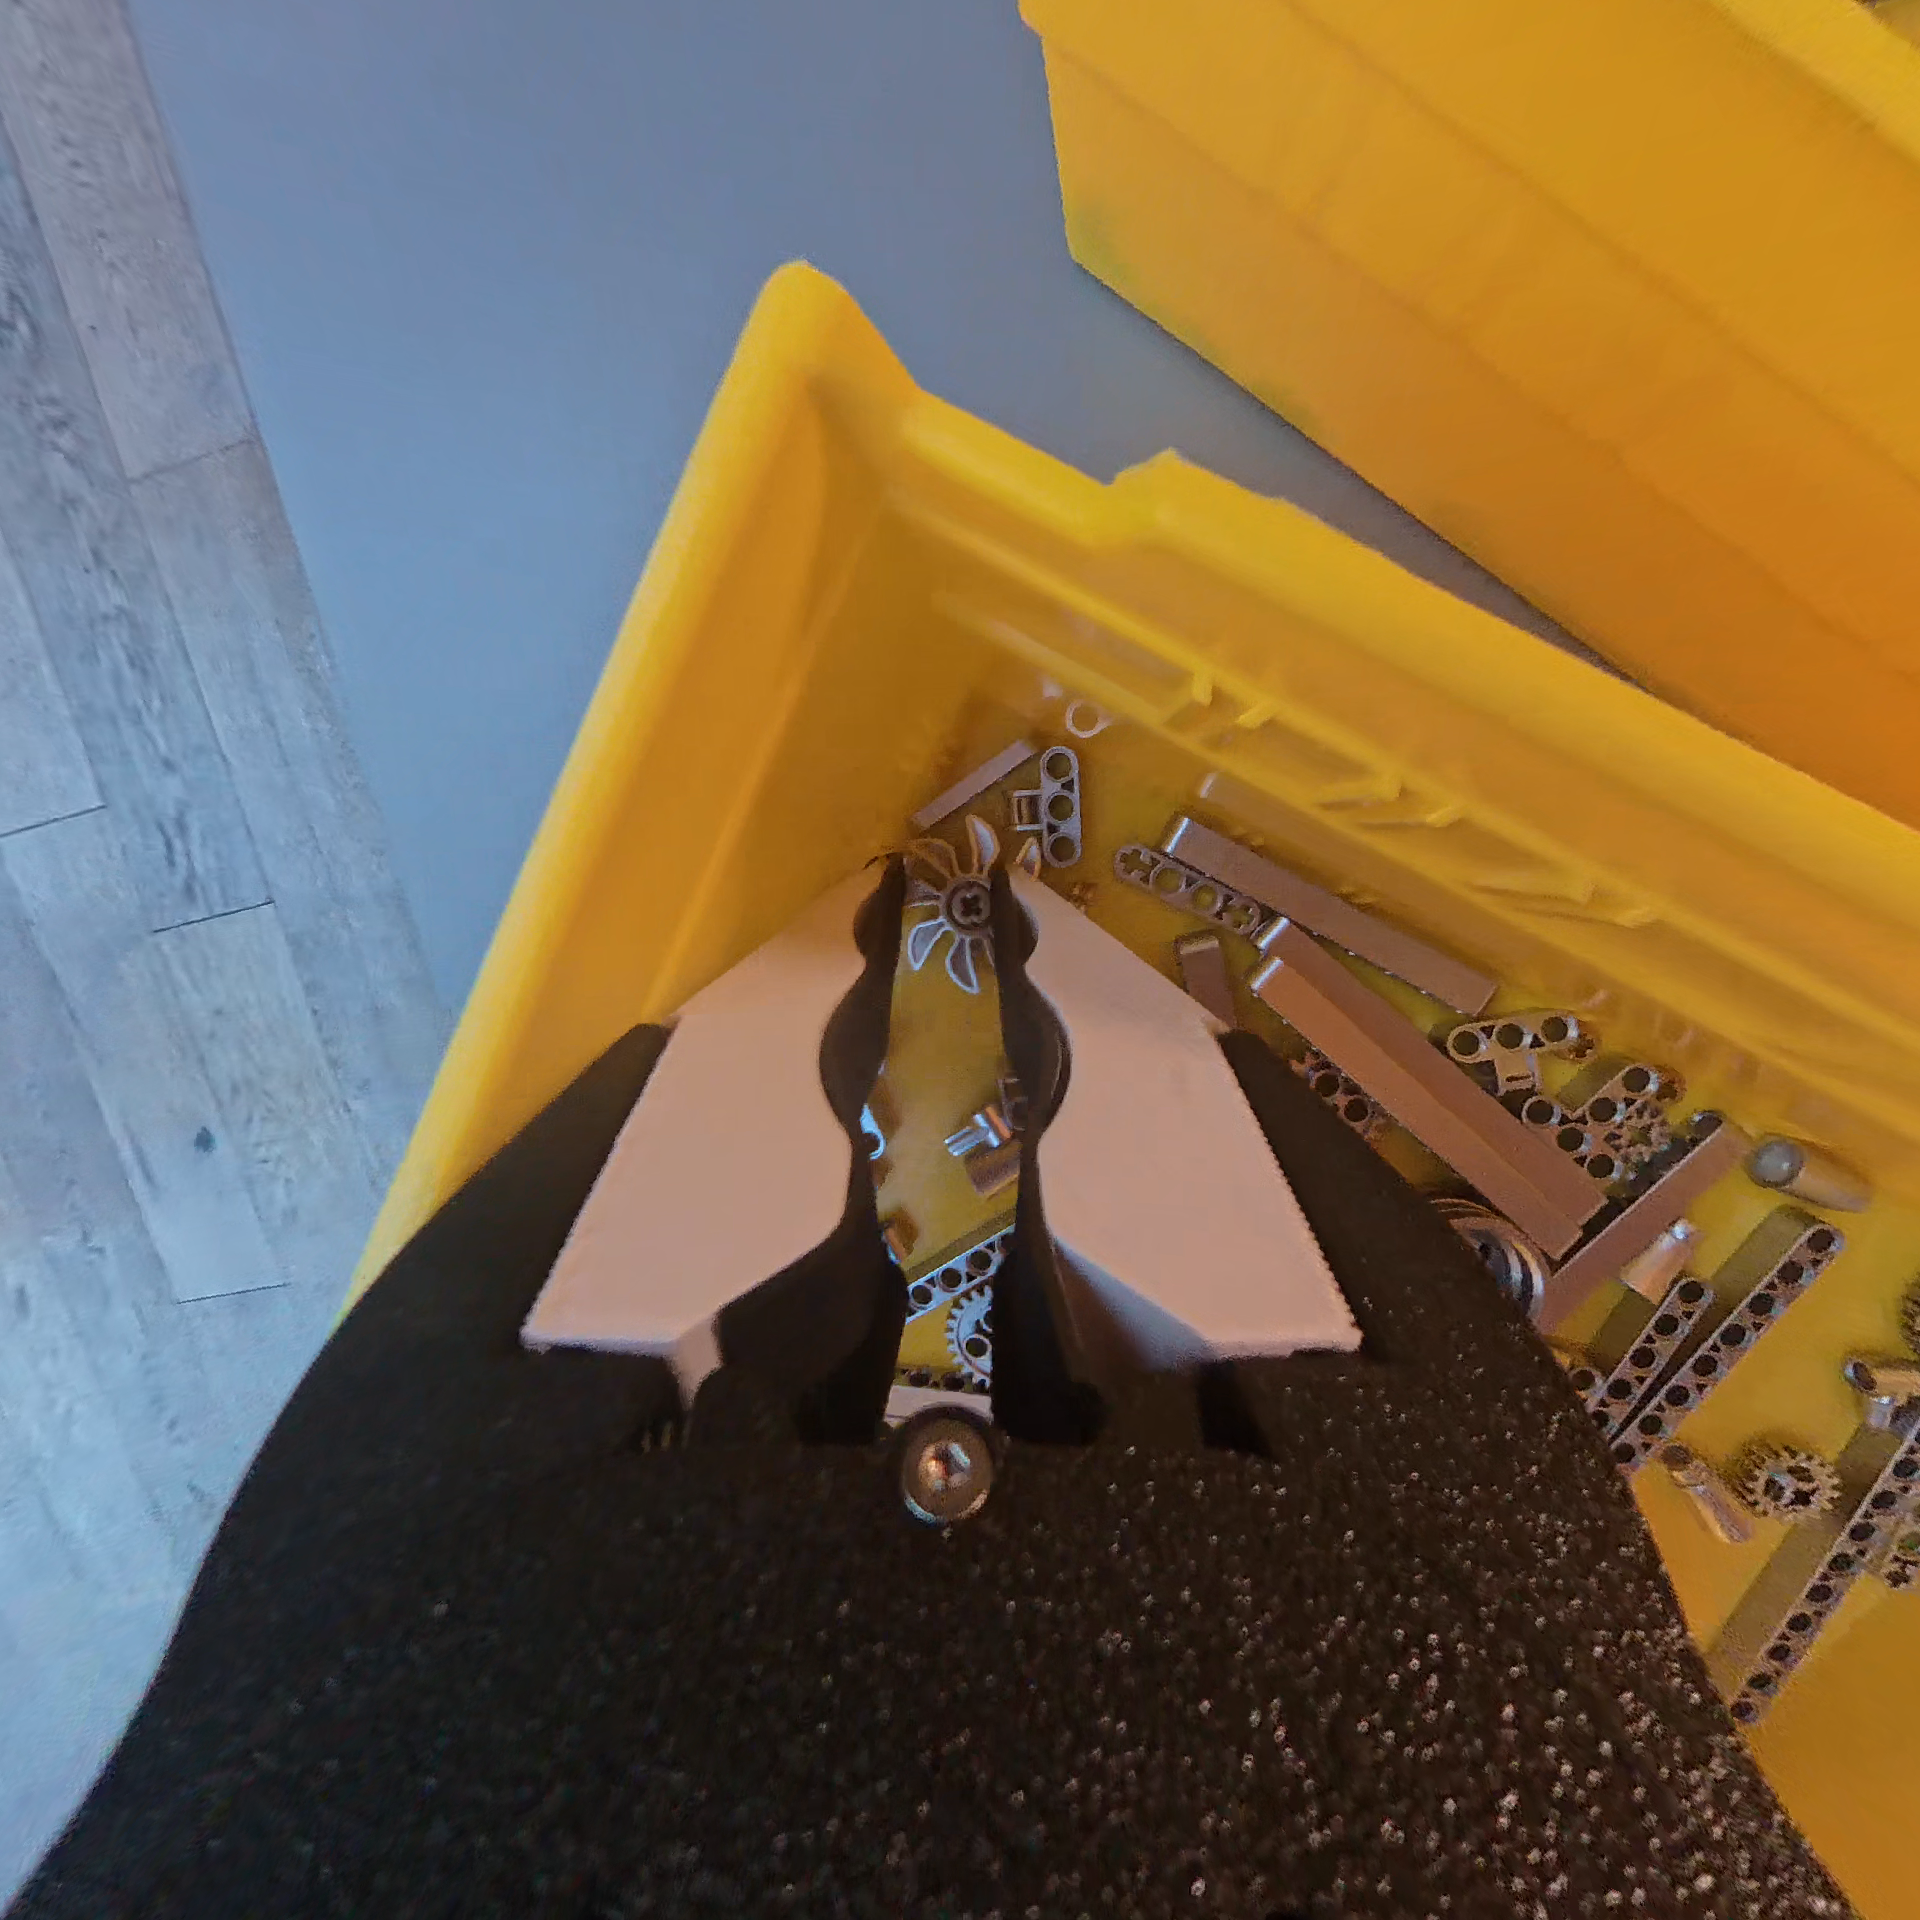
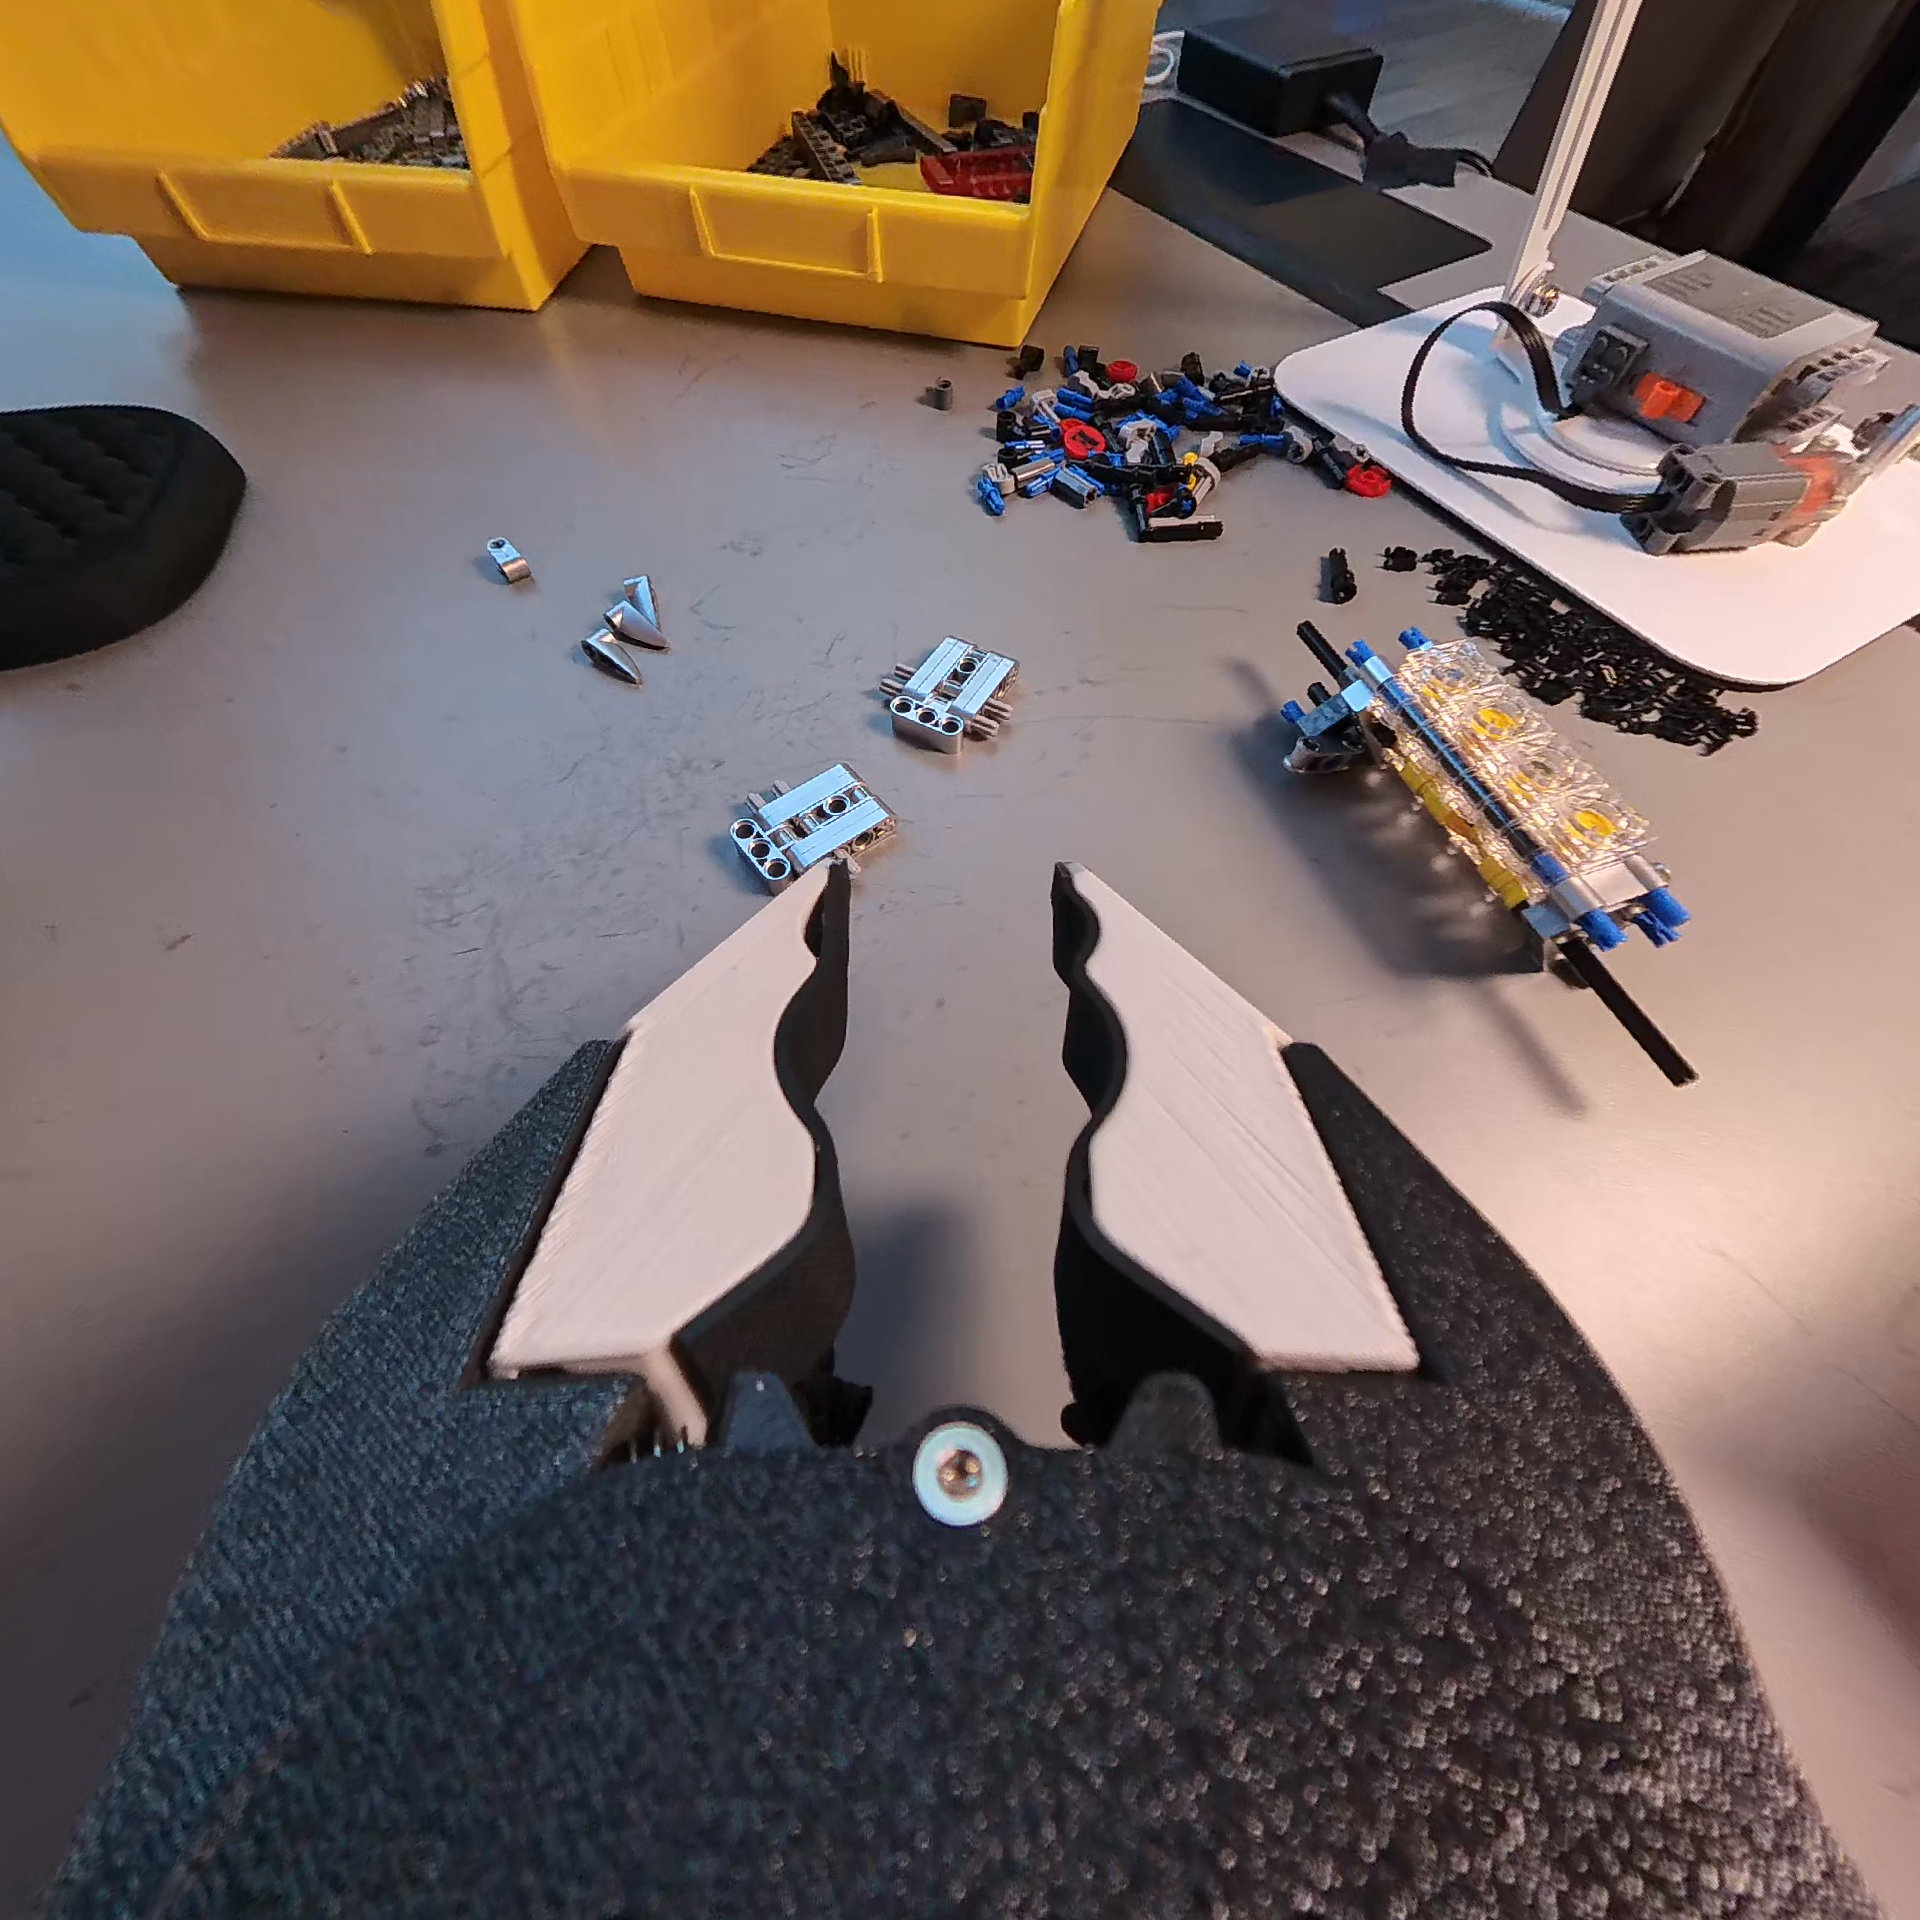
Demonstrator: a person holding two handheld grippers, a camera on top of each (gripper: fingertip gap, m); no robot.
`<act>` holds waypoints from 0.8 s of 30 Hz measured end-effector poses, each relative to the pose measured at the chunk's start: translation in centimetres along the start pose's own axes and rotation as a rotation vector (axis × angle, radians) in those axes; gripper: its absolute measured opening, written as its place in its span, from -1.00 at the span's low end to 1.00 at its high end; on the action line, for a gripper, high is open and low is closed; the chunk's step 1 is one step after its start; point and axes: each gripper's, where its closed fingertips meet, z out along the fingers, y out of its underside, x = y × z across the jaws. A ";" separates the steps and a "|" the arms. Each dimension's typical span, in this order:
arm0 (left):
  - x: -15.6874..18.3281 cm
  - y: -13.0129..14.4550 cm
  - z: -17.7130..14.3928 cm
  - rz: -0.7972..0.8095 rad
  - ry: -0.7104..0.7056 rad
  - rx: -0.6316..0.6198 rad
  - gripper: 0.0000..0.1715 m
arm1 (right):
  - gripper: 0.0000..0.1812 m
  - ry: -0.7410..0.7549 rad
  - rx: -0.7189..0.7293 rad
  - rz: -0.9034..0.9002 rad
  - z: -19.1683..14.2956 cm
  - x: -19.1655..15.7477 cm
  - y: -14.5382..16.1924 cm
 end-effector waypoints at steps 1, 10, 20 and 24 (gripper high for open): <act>0.2 0.1 0.3 -0.009 0.022 -0.003 -0.81 | -0.58 -0.001 0.000 0.002 0.0 0.0 0.0; -0.7 2.6 -0.2 0.040 0.027 -0.139 -1.00 | -0.58 -0.003 -0.004 0.017 0.1 0.2 0.1; -2.7 2.9 -2.0 -0.002 -0.042 -0.083 -1.00 | -0.58 -0.006 -0.015 0.001 0.3 -0.1 0.2; -2.5 3.5 -0.7 0.052 -0.081 -0.144 -1.00 | -0.58 0.003 -0.007 -0.005 0.1 0.0 0.1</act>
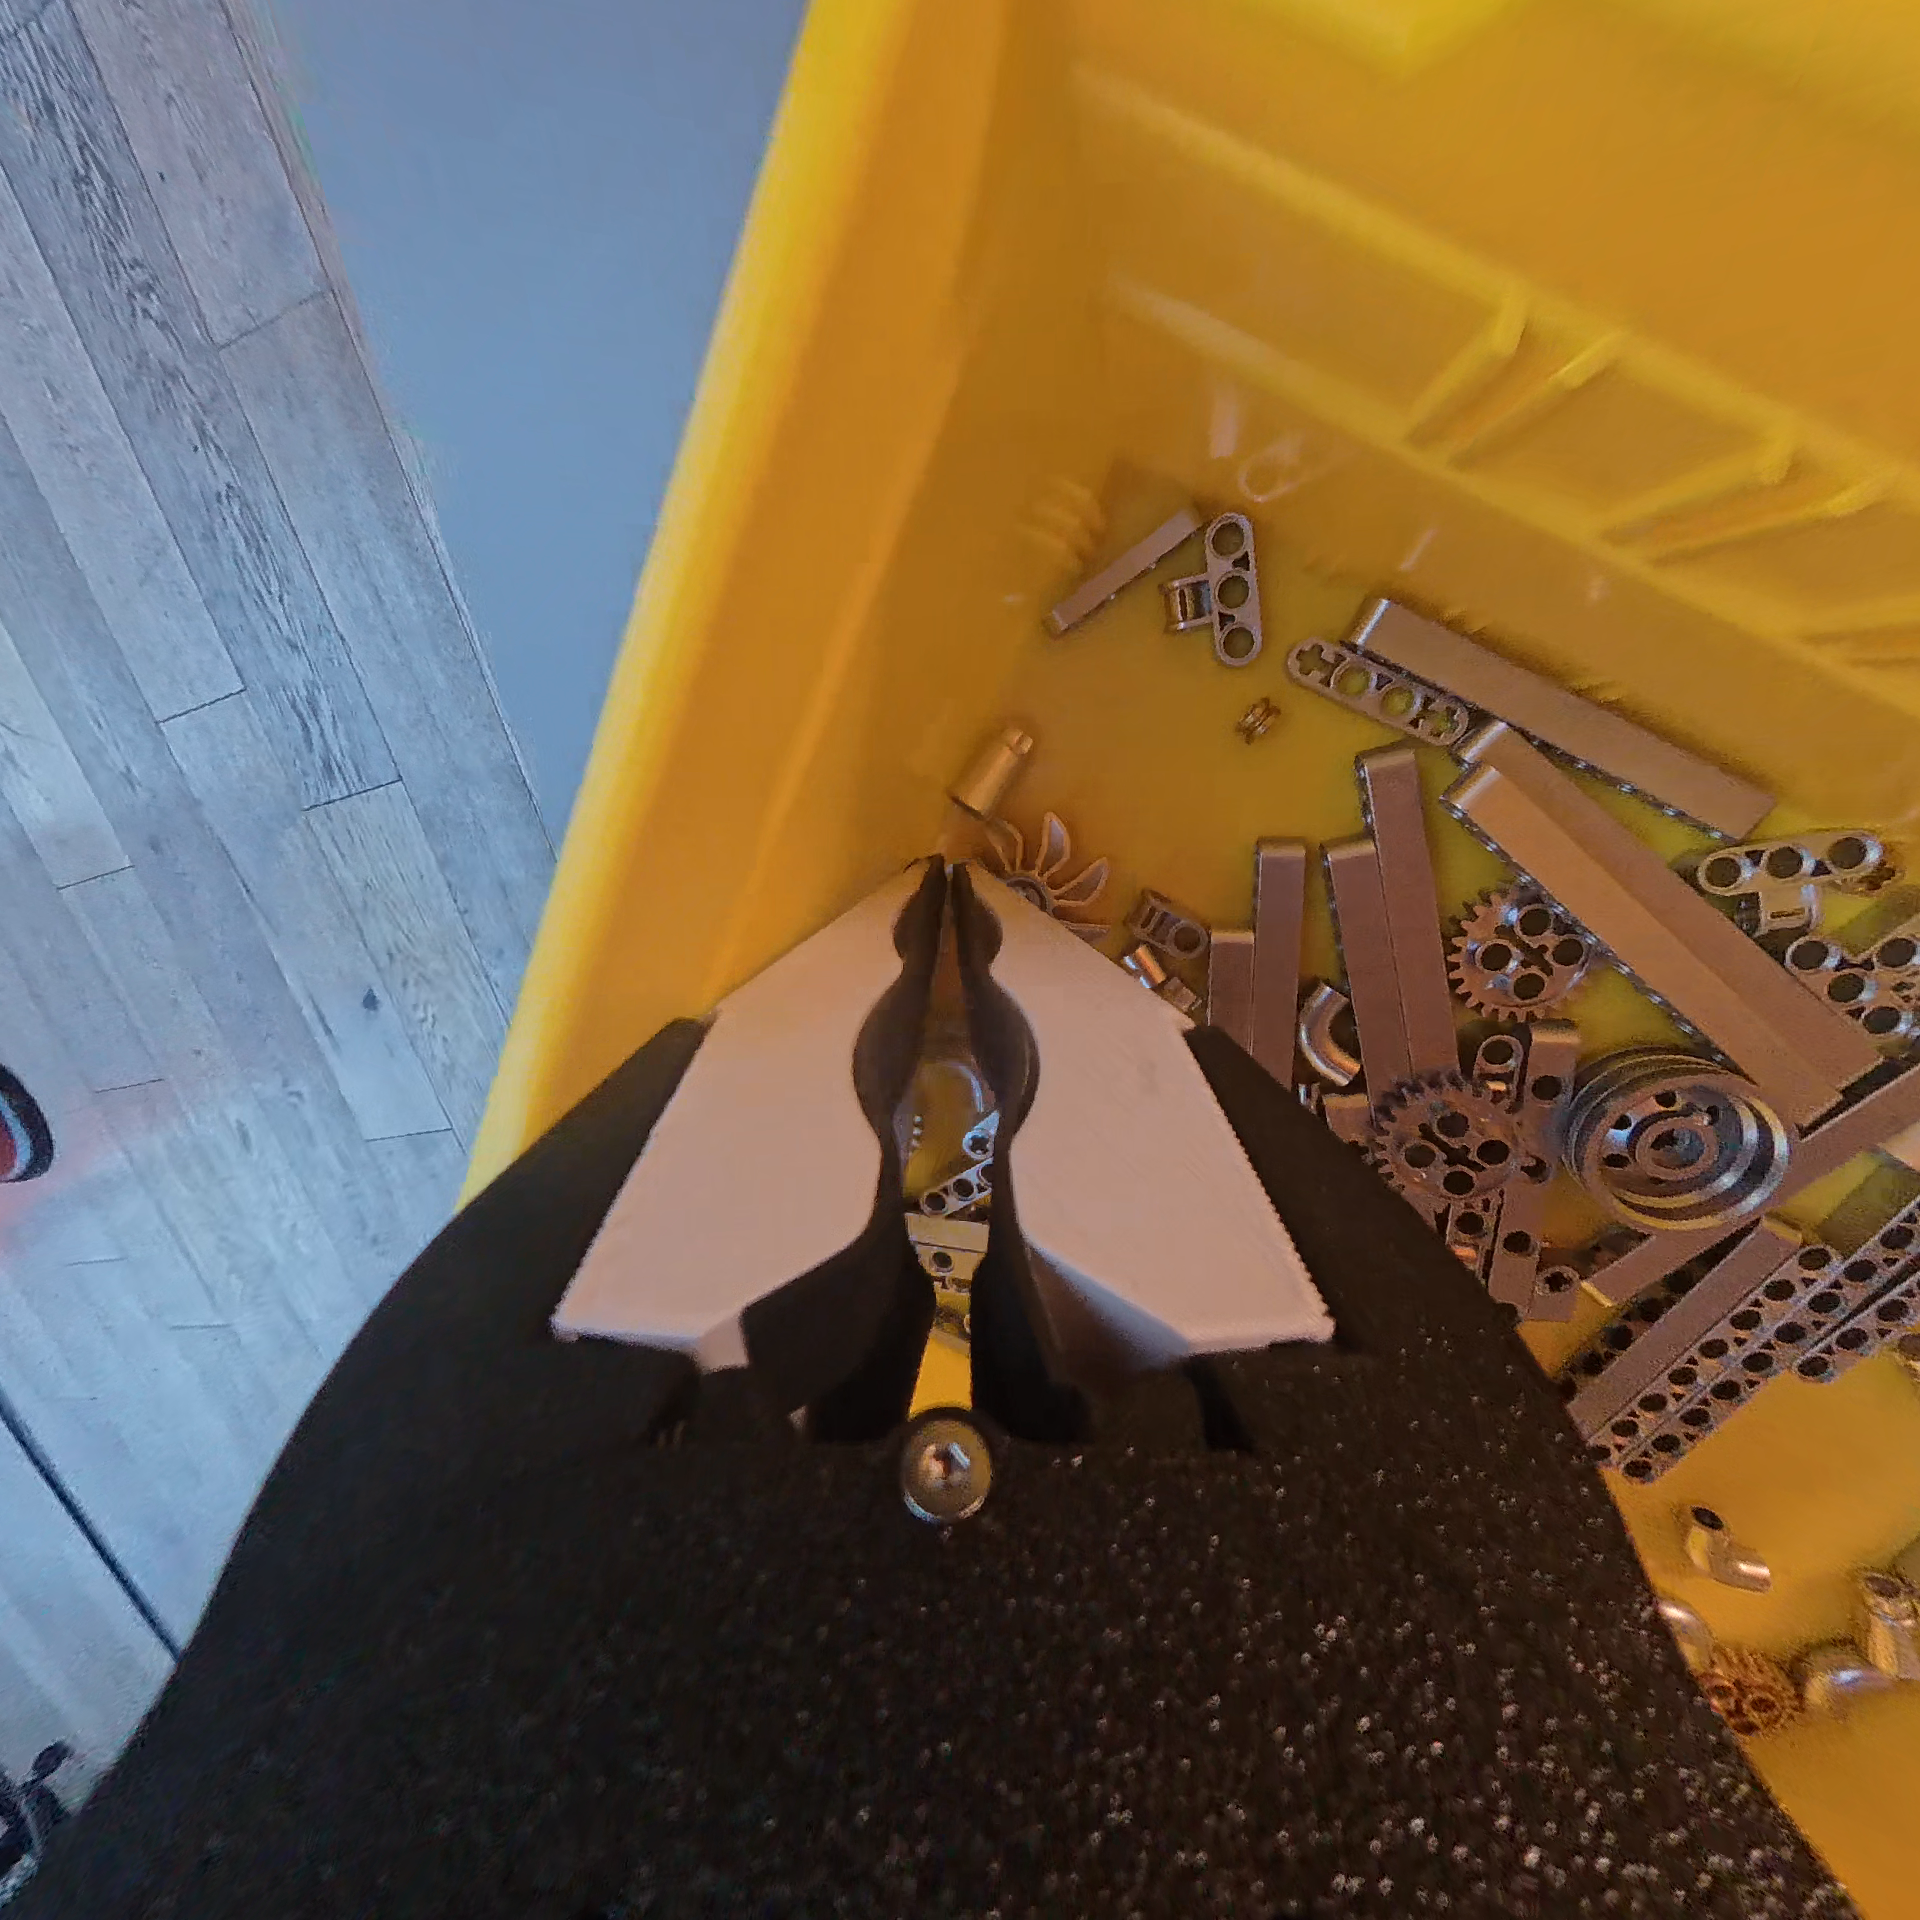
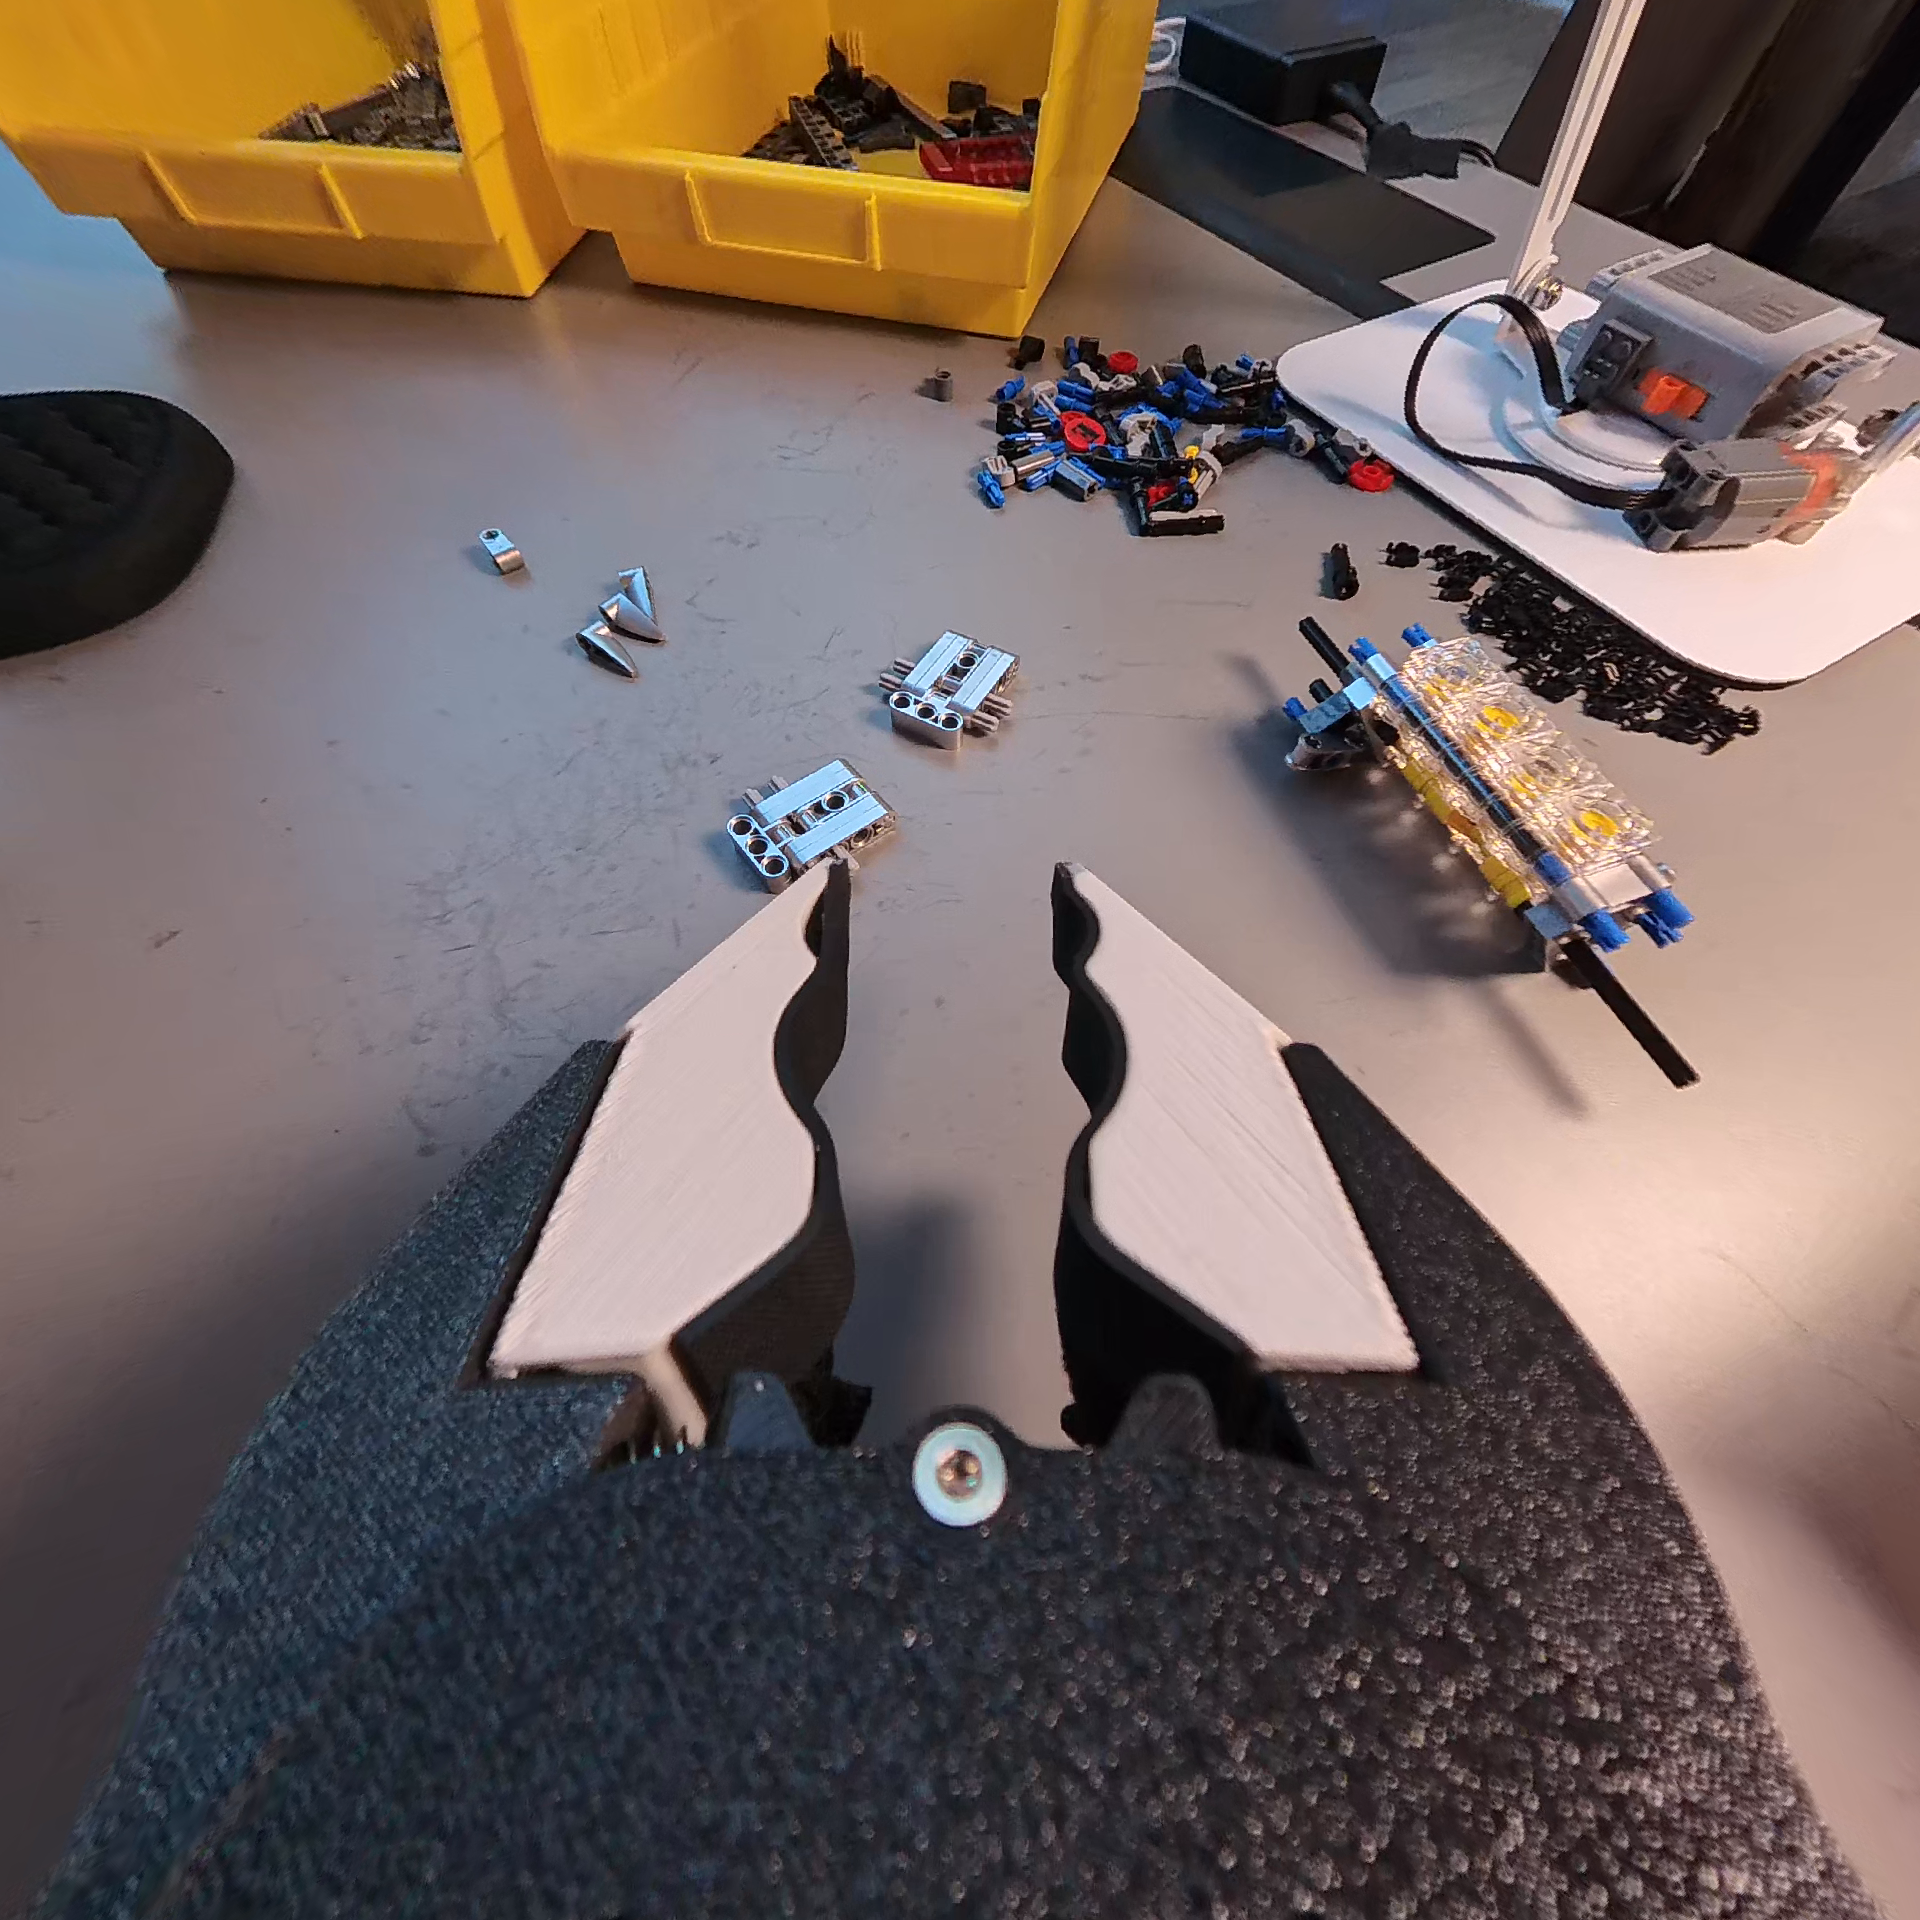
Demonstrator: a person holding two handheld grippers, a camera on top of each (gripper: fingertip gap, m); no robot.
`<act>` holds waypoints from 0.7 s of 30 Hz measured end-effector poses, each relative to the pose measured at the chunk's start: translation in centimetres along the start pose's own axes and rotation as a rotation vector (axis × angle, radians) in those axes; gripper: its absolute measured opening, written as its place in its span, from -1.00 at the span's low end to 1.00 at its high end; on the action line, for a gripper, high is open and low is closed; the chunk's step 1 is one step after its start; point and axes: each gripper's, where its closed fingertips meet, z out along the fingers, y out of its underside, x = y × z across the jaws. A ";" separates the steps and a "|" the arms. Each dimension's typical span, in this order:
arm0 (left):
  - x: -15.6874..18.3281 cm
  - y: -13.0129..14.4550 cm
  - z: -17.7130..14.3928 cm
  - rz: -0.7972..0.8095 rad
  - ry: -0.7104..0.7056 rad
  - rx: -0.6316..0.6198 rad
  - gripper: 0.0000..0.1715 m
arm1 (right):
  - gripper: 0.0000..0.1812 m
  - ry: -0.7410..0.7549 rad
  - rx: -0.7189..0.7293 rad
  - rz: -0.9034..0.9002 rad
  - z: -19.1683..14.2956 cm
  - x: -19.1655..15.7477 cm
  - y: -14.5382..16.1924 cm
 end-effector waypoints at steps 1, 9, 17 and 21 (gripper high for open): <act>0.2 0.1 0.3 0.012 0.003 -0.015 -0.99 | -0.58 0.002 0.003 0.000 0.0 0.0 0.0; 1.9 0.3 -0.5 0.012 0.127 -0.067 -1.00 | -0.58 0.000 0.013 0.005 -0.2 0.1 -0.2; 0.8 3.1 -0.1 -0.035 0.100 -0.147 -0.91 | -0.58 -0.012 0.008 0.001 -0.1 -0.1 -0.1; 2.0 2.1 -1.3 -0.066 0.197 -0.078 -0.92 | -0.58 -0.007 0.021 0.004 -0.3 0.0 -0.3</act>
